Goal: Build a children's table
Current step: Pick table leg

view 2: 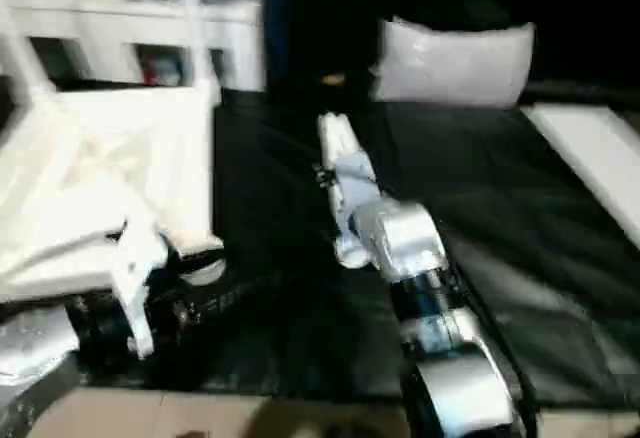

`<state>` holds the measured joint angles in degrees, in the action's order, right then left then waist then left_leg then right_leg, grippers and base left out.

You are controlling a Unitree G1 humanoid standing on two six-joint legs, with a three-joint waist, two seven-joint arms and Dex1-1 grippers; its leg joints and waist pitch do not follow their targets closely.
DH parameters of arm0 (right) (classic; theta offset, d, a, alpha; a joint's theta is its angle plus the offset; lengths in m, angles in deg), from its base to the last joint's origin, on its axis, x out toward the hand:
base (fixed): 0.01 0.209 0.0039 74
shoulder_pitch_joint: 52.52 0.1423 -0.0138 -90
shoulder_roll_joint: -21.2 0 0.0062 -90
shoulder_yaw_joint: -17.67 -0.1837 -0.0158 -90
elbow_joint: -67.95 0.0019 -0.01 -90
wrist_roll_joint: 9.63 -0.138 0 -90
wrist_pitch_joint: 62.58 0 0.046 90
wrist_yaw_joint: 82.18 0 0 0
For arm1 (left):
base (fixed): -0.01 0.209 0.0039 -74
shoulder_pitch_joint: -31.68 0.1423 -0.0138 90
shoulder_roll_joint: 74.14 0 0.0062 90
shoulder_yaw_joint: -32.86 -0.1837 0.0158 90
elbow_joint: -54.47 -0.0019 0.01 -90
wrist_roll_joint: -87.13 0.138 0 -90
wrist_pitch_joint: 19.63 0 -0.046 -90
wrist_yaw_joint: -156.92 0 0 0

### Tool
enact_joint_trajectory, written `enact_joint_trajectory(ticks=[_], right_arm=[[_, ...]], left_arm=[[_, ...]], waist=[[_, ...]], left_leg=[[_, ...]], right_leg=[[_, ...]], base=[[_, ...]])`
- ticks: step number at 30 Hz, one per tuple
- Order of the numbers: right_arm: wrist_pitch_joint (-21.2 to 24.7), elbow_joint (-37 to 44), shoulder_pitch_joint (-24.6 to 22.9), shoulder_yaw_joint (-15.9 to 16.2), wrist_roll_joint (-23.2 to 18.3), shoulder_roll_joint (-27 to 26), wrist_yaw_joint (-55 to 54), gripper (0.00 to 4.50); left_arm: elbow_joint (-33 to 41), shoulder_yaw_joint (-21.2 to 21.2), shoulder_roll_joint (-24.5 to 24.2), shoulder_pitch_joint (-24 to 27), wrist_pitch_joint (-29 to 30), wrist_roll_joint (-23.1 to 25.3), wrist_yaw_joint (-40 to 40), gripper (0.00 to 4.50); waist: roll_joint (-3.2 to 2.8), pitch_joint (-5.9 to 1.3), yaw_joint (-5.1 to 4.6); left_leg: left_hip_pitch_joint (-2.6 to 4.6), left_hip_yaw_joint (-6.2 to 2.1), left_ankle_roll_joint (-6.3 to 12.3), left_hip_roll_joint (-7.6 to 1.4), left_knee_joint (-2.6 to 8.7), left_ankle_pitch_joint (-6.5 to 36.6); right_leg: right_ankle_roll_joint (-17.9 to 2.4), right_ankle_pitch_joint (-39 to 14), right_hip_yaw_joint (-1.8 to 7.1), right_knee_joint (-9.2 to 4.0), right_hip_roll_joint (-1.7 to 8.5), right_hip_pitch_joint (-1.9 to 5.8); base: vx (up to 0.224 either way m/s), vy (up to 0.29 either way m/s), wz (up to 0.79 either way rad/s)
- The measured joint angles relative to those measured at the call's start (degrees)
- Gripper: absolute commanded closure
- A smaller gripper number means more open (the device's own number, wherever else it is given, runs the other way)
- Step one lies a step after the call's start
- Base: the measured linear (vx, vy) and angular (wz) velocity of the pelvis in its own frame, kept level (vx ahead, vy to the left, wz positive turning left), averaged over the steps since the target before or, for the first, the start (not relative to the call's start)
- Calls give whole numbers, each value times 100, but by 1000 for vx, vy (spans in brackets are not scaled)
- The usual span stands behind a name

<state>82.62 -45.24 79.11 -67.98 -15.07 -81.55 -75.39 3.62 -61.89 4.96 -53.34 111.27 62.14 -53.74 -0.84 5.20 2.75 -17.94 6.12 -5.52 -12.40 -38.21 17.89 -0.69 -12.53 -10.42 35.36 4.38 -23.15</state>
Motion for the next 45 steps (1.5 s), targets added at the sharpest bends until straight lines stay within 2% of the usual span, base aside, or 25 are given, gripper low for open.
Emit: enact_joint_trajectory(ticks=[1,2,3,4,5,6,8,9,16,18,19,20,21,22,23,24,25,26,27,31,36,38,39,42,45], right_arm=[[-106,82,-91,-24,-4,28,15,0],[-238,238,-238,-67,3,96,26,0],[-418,402,-320,-86,5,126,56,0],[-711,809,-624,-88,-14,153,148,0],[-916,1145,-838,-71,-81,144,249,0],[-1036,1853,-1236,-63,-192,143,374,0],[-942,2462,-1700,-68,-333,64,382,0],[-832,2801,-1938,-99,-371,30,347,0],[-469,4610,-3050,-114,-722,-183,242,0],[-482,5007,-3437,-2,-806,-245,239,0],[-481,5111,-3531,5,-846,-286,232,0],[-488,5222,-3620,3,-853,-312,221,0],[-537,5362,-3754,-13,-850,-365,189,0],[-566,5495,-3916,-89,-843,-370,157,0],[-582,5499,-3920,-95,-828,-343,127,0],[-629,5529,-3890,-67,-787,-200,123,0],[-657,5546,-3914,-67,-741,-132,122,0],[-660,5545,-3937,-66,-712,-105,118,0],[-662,5517,-3970,1,-683,-80,119,0],[-730,5528,-3962,246,-603,109,180,0],[-783,5509,-3921,270,-619,250,353,0],[-782,5503,-3818,307,-637,403,519,0],[-782,5500,-3778,309,-638,480,604,0],[-786,5440,-3687,453,-624,602,696,0],[-789,5423,-3654,622,-629,594,815,0]], left_arm=[[-12,12,70,-94,-47,20,101,99],[-10,71,166,-137,-159,75,215,99],[-20,183,311,-64,-279,155,363,99],[-78,170,468,27,-325,257,533,99],[-103,188,591,155,-367,363,713,99],[-191,179,721,151,-394,535,987,99],[-312,210,825,141,-461,741,1301,99],[-353,221,896,125,-494,807,1454,99],[-502,308,1230,-5,-815,1016,1866,99],[-525,329,1233,8,-829,1075,1913,99],[-526,324,1213,7,-829,1112,1911,99],[-525,324,1206,-1,-828,1121,1915,99],[-543,287,1210,-62,-827,1144,1951,99],[-552,213,1222,-130,-835,1155,1975,99],[-474,245,1301,-121,-865,1186,2037,99],[-469,243,1492,61,-850,1226,2151,99],[-518,211,1542,215,-820,1234,2207,99],[-570,207,1545,262,-802,1236,2245,99],[-568,264,1546,247,-812,1243,2307,99],[-522,327,1707,272,-847,1339,2519,99],[-472,379,1882,425,-957,1362,2672,99],[-380,387,1956,513,-975,1348,2727,99],[-372,366,1963,525,-975,1346,2733,99],[-332,389,1972,632,-976,1362,2786,99],[-241,382,1983,658,-976,1390,2799,99]], waist=[[19,6,8],[119,-21,72],[302,-34,158],[307,-32,217],[312,-59,273],[272,-77,301],[239,-93,284],[220,-98,240],[88,-48,-53],[77,-25,-60],[44,-7,-77],[9,4,-104],[37,37,-32],[131,13,111],[291,-36,225],[193,-72,331],[144,-88,371],[36,-109,407],[-28,-148,381],[11,-187,252],[95,-169,-52],[154,-149,-102],[136,-134,-144],[153,-83,-105],[103,-5,-57]], left_leg=[[-20,12,-101,-64,22,-63],[-14,146,-104,-97,19,-116],[56,246,-165,-49,-13,-191],[80,200,-160,17,-70,-180],[43,184,-121,34,-72,-139],[-64,128,-101,76,-18,-135],[-119,70,-248,42,163,-275],[-113,48,-269,34,275,-419],[-56,36,-168,44,404,-482],[135,283,-86,38,408,-433],[207,369,-62,31,393,-420],[244,453,-49,-24,404,-414],[293,686,-16,-51,379,-420],[299,840,9,-62,287,-426],[228,887,9,-10,132,-406],[45,624,67,33,-108,-264],[-138,310,170,192,-175,-198],[-212,113,130,306,-76,-228],[-239,91,40,345,6,-308],[-352,49,35,262,133,-408],[-305,88,-12,230,238,-413],[-283,78,15,234,270,-406],[-311,-67,49,260,274,-425],[-321,-247,50,308,309,-425],[-324,-258,65,251,289,-416]], right_leg=[[68,-217,87,260,4,-2],[11,-248,326,544,47,62],[-66,-197,459,666,48,4],[-94,-197,457,674,32,-40],[-96,-207,450,658,29,-76],[-95,-207,413,606,7,-94],[-69,-188,389,420,-88,-96],[-65,-142,386,287,-130,-63],[-89,107,253,-269,-108,164],[-85,110,375,-308,-91,126],[-85,110,366,-311,-69,132],[-85,104,320,-247,-5,160],[-58,-242,330,374,166,62],[-55,-422,460,889,253,76],[110,-710,715,932,290,221],[156,-744,734,956,225,68],[169,-735,762,928,193,33],[184,-651,752,868,162,8],[173,-511,810,748,103,3],[186,-180,804,286,-55,36],[150,-88,824,81,-95,130],[153,-89,804,72,-92,157],[162,-96,662,5,-70,225],[156,-163,333,-83,46,439],[185,-240,29,-212,125,719]], base=[[0,0,0],[13,-106,4],[13,-106,4],[-4,-79,-8],[0,0,0],[0,0,0],[26,-19,-3],[0,0,0],[-11,60,-4],[-21,53,-18],[-41,120,-79],[-105,143,-114],[-53,85,-78],[-39,14,-52],[16,-15,-20],[16,-15,-20],[62,20,-10],[83,38,5],[83,38,5],[35,55,2],[-21,2,-2],[-27,-4,-3],[0,0,0],[-5,-28,56],[41,-5,66]])
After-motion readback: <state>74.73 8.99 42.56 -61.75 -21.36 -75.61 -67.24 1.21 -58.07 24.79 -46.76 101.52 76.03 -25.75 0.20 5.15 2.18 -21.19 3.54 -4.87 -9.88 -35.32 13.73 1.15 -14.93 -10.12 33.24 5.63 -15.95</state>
